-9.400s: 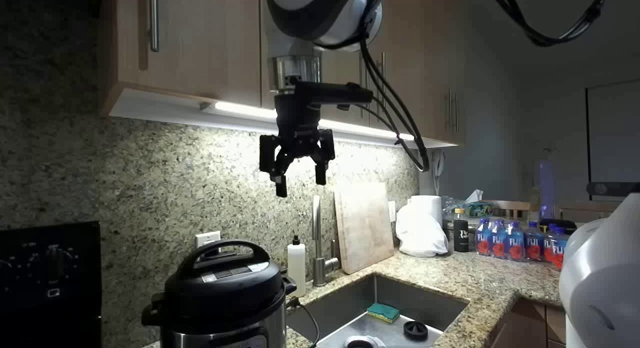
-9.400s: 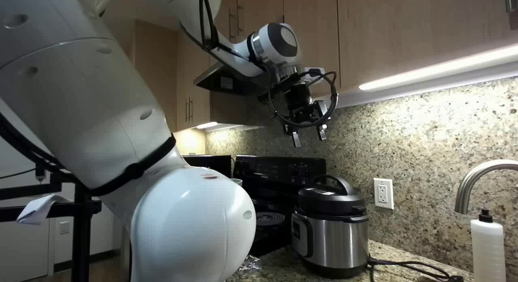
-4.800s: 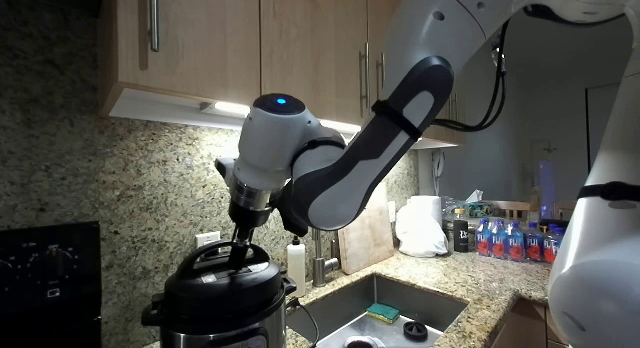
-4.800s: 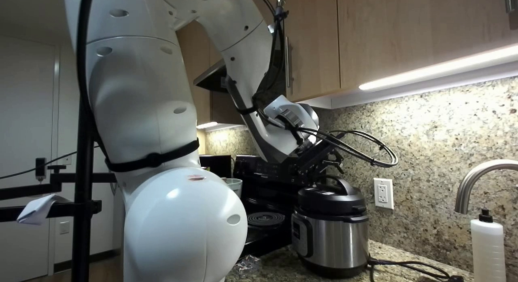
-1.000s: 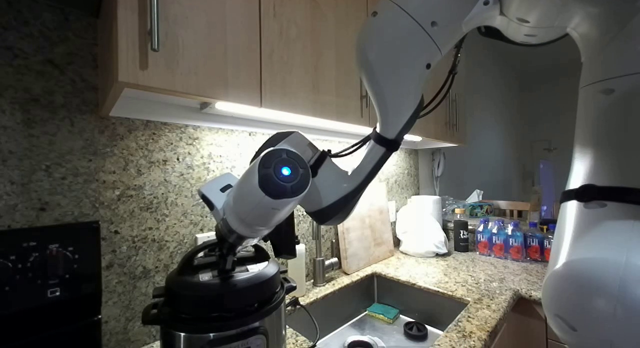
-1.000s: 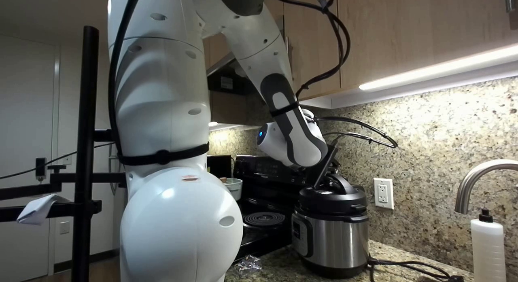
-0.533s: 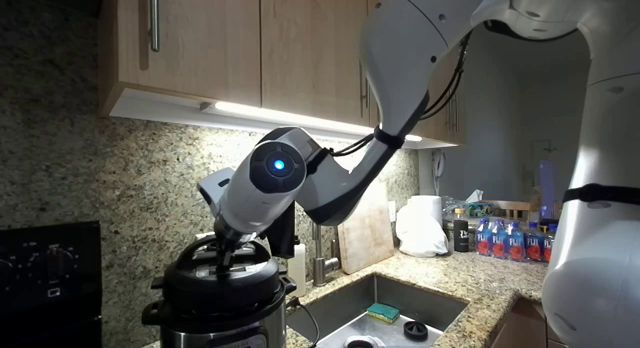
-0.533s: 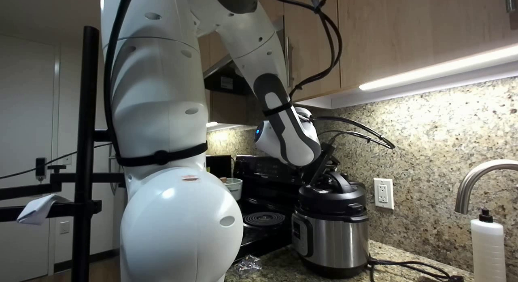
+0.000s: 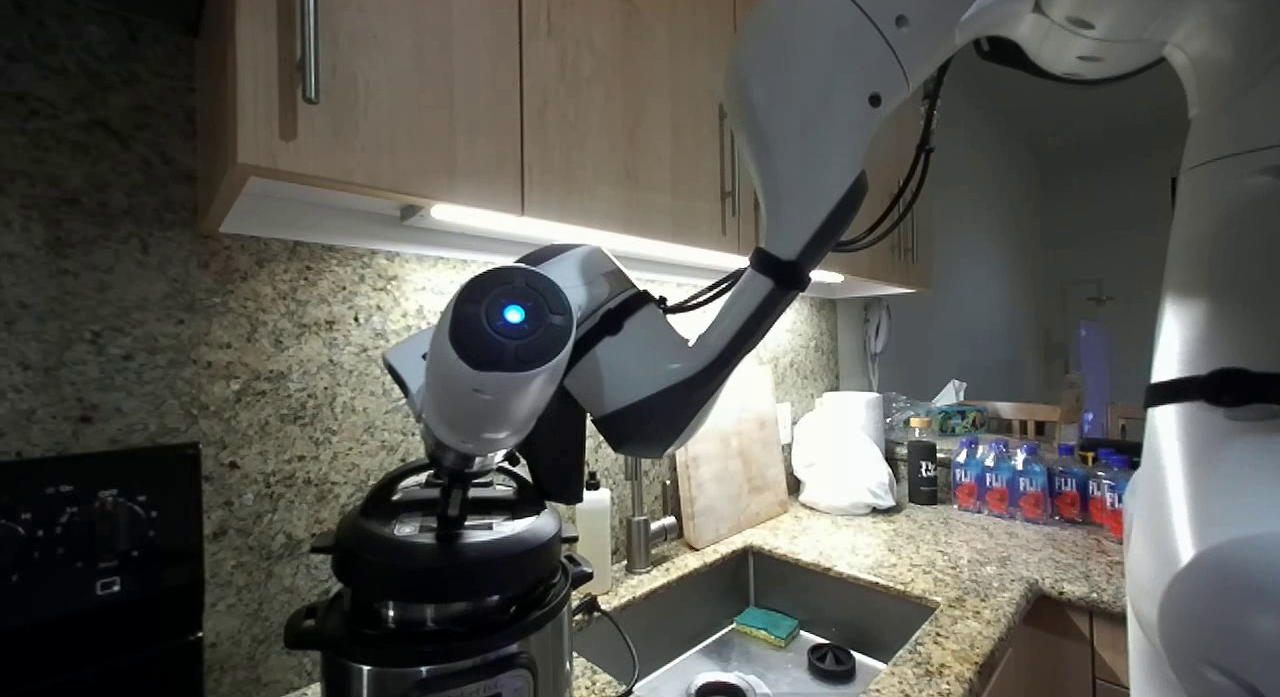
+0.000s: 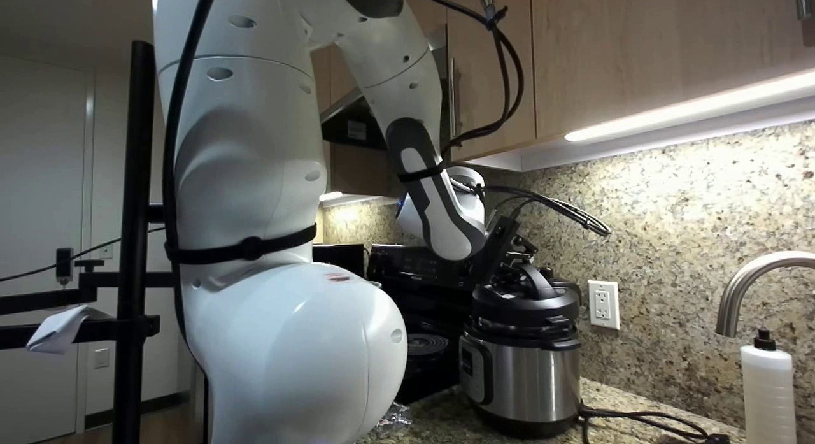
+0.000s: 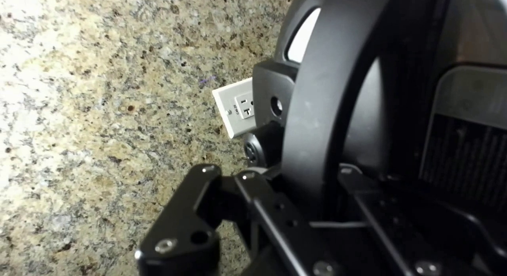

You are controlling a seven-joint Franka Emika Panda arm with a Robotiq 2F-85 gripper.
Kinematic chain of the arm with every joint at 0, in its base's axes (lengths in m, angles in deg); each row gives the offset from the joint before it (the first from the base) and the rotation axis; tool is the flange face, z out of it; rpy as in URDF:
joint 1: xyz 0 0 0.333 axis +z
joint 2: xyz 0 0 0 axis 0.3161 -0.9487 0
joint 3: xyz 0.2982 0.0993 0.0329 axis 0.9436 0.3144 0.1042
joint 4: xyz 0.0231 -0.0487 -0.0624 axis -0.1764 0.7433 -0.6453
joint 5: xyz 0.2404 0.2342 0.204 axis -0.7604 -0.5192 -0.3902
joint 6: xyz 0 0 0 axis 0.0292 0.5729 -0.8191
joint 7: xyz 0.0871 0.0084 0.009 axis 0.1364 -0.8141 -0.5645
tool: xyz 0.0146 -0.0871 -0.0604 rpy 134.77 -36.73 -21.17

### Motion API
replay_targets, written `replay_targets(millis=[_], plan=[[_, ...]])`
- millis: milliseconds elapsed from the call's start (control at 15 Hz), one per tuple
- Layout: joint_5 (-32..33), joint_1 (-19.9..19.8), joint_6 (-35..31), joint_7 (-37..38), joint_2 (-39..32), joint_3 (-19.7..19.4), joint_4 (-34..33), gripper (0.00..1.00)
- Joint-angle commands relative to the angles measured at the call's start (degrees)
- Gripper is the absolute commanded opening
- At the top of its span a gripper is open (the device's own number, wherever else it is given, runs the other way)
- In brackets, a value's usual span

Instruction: Uncover the cooker and put the lid on the counter

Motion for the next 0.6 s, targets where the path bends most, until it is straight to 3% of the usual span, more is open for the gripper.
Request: replay_targets(millis=[0, 533], plan=[[-2.10, 3.58, 6.35, -5.58, 3.23, -3.22, -1.41, 0.01], [-2.06, 6.94, 13.40, -8.76, 4.20, -4.66, -2.01, 0.01]])
